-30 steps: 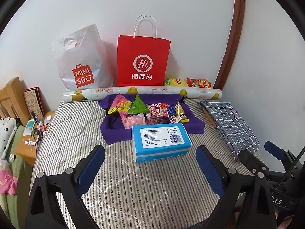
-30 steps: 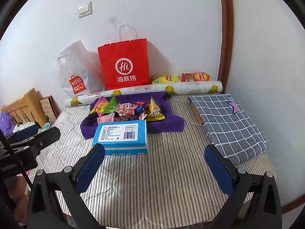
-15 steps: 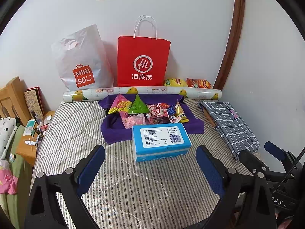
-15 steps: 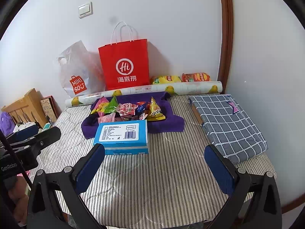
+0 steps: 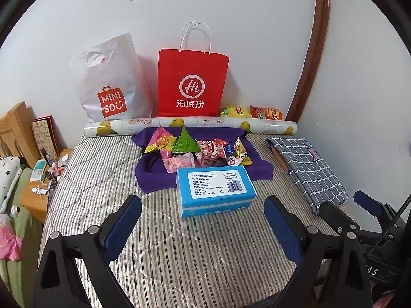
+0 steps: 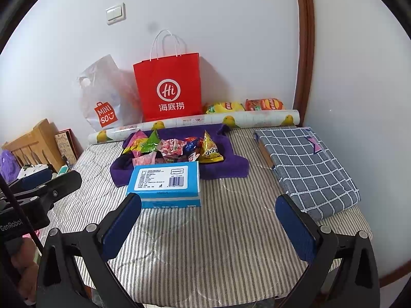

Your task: Organize snacks

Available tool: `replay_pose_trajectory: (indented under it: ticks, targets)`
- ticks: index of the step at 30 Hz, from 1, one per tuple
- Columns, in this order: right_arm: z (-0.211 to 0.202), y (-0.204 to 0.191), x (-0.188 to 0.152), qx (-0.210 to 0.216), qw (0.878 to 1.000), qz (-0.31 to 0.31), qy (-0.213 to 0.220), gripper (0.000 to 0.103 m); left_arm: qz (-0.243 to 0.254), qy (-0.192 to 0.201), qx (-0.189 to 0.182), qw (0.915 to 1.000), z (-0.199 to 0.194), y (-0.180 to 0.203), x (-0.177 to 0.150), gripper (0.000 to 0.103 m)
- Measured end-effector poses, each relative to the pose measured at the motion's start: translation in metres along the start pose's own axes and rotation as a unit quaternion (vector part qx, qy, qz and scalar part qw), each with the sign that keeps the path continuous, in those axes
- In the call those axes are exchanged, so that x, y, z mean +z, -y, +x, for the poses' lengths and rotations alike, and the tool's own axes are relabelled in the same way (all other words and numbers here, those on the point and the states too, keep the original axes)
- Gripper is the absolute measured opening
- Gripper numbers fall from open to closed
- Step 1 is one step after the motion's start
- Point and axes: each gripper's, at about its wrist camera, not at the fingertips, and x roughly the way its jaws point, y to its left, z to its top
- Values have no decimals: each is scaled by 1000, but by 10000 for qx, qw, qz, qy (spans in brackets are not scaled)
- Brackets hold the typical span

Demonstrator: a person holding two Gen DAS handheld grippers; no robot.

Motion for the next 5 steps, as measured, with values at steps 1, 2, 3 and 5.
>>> replay_pose_trajectory:
  ticks: [1, 2, 3, 5]
  targets:
    - [0, 0, 0, -4, 10000, -2, 1, 103, -1, -4, -2, 10000, 0, 0, 0, 97]
    - [-1, -1, 0, -4, 10000, -6, 2, 103, -4, -3, -1, 10000, 0, 0, 0, 97]
    - [-1, -1, 0, -2, 10000, -10, 5, 103, -6, -4, 4, 10000, 0, 0, 0, 97]
    - [-2, -2, 0, -8, 10000, -14, 11, 103, 17, 1, -20, 10000, 0, 0, 0, 97]
